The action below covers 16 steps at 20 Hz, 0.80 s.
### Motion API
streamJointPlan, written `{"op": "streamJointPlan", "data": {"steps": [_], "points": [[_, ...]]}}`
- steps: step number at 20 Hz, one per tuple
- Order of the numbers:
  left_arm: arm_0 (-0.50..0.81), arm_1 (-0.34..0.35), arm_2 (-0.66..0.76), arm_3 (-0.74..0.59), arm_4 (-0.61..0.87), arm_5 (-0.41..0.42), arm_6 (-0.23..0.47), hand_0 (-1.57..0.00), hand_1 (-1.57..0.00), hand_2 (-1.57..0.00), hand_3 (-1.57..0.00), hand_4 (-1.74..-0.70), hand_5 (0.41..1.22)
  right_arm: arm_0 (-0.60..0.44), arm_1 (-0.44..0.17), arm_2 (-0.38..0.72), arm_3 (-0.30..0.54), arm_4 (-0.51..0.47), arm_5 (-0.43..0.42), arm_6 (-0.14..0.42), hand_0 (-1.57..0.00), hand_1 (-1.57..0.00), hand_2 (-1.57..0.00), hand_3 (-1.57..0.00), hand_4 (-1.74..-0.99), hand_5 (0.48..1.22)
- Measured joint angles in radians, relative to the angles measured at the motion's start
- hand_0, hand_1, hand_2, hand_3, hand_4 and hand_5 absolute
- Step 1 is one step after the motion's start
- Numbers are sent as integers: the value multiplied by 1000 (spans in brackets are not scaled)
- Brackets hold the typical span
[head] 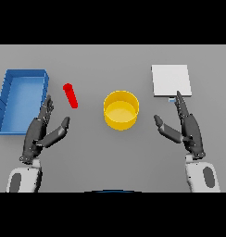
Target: Pick up the red beaker and tilt it to pour out 1 green nut into yellow bowl. Pick up the yellow bowl and place it on the metallic measuring scale.
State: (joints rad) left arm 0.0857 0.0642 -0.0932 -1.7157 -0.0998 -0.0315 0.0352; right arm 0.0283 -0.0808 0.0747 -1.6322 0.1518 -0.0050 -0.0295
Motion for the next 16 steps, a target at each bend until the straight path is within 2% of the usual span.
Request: {"op": "streamJointPlan", "data": {"steps": [3,5,11,12,13,14,16], "points": [[0,10,8,9,5,-5,17,1,1,1,1,-1178,655,10,6,-5,-18,-37,21,-25,1,1,1,1,-1272,611],[-32,-8,1,49,-5,1,38,1,1,1,1,-1189,658,16,-10,-14,-19,-52,39,-32,1,1,1,1,-1291,621],[-172,-13,40,236,-39,37,0,1,1,1,1,-1211,659,9,-17,-20,7,-61,58,-51,1,1,1,1,-1292,617],[-210,-7,56,277,-36,41,-5,1,1,1,1,-1211,654,9,-22,-26,5,-65,59,-51,1,1,1,1,-1292,615],[-229,-19,56,315,-42,47,-37,1,1,1,1,-1214,651,-8,-19,-30,13,-66,51,-27,1,1,1,1,-1290,617],[-273,-6,78,357,-39,53,-21,1,1,1,1,-1213,646,4,-19,-23,3,-60,54,-50,1,1,1,1,-1293,618],[-329,-16,92,426,-38,62,-52,1,1,1,1,-1222,638,12,-13,-16,-4,-51,49,-51,1,1,1,1,-1297,625]]}}
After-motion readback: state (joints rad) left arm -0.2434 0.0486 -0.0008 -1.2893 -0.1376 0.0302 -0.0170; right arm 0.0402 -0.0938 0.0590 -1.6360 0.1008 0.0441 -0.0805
